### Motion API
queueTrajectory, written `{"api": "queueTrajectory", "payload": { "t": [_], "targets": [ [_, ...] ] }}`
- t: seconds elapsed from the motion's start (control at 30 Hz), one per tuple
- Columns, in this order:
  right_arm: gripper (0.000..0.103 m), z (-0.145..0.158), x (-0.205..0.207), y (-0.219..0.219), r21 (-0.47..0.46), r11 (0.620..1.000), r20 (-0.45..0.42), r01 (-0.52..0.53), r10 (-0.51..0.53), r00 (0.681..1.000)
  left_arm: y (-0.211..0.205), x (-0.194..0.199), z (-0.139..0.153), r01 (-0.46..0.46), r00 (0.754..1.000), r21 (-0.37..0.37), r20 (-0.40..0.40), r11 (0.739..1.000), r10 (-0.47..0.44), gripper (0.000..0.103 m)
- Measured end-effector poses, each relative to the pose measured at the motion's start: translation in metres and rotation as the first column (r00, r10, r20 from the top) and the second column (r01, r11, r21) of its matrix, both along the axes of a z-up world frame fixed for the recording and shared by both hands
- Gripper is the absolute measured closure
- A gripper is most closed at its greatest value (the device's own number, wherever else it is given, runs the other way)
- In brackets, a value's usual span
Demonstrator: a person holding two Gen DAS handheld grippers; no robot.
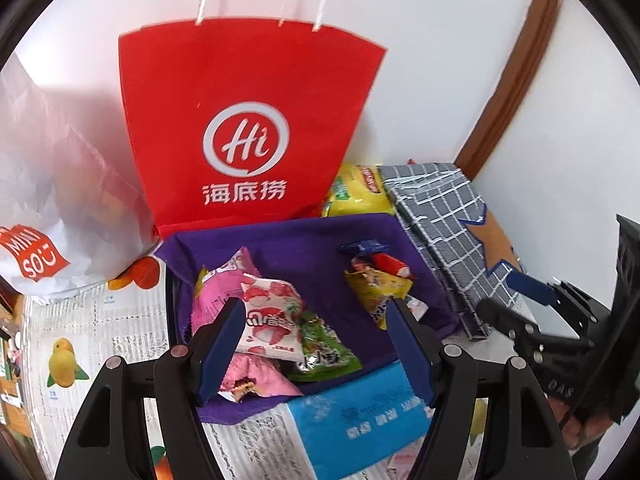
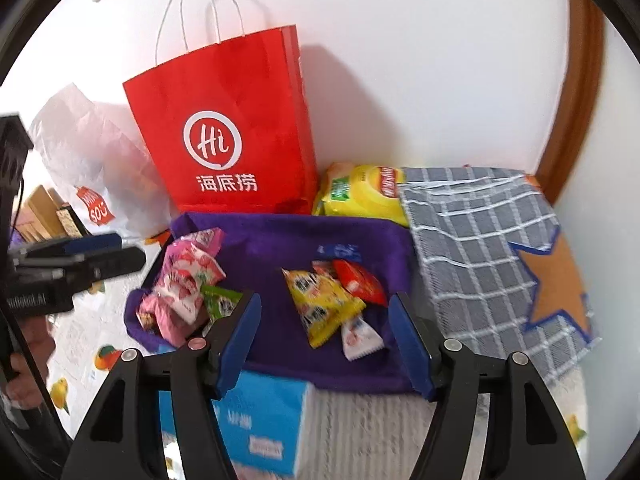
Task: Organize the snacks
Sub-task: 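Move both tools back toward the pink candies beside the tissue pack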
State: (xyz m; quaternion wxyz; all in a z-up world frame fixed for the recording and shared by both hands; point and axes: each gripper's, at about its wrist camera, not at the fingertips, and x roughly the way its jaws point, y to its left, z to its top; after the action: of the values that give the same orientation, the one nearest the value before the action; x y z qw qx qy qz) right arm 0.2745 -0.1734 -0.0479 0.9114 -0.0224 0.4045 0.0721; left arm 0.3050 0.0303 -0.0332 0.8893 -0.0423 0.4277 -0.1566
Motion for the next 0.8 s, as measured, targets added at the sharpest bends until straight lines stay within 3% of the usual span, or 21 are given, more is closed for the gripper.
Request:
{"api": "queueTrajectory", "payload": {
  "t": [0.13, 0.3, 0.37, 0.43, 0.57, 0.67, 0.8],
  "targets": [
    [0.036, 0.008, -0.025, -0.005, 0.016, 1.0, -0.025, 0.003, -0.003, 1.0, -0.006, -0.013, 0.012, -0.004, 1.0, 0.033, 0.014, 0.999, 0.003, 0.032],
    [0.036, 0.011, -0.055, -0.005, -0.016, 1.0, -0.034, 0.01, -0.011, 0.999, -0.002, -0.036, 0.018, -0.006, 1.0, 0.011, 0.003, 1.0, 0.006, 0.032],
    [0.034, 0.008, -0.066, -0.003, -0.033, 0.999, -0.038, 0.011, -0.012, 0.999, -0.002, -0.048, 0.019, -0.001, 1.0, 0.023, 0.007, 1.0, 0.0, 0.032],
    [0.024, 0.006, -0.075, -0.001, -0.057, 0.998, -0.023, 0.021, -0.022, 0.999, -0.001, -0.06, 0.02, 0.002, 1.0, 0.039, 0.017, 0.999, -0.003, 0.032],
    [0.023, 0.003, -0.094, 0.0, -0.057, 0.998, 0.011, 0.039, -0.039, 0.999, 0.004, -0.081, 0.018, 0.001, 1.0, 0.055, 0.03, 0.998, -0.002, 0.032],
    [0.014, 0.001, -0.103, 0.002, -0.039, 0.999, 0.026, 0.034, -0.033, 0.999, 0.01, -0.091, 0.012, -0.008, 1.0, 0.042, 0.021, 0.999, 0.007, 0.032],
    [0.014, -0.009, -0.111, 0.007, -0.024, 1.0, 0.044, 0.016, -0.015, 0.999, 0.02, -0.098, -0.001, -0.035, 0.999, 0.049, -0.005, 0.998, 0.035, 0.032]
  ]
}}
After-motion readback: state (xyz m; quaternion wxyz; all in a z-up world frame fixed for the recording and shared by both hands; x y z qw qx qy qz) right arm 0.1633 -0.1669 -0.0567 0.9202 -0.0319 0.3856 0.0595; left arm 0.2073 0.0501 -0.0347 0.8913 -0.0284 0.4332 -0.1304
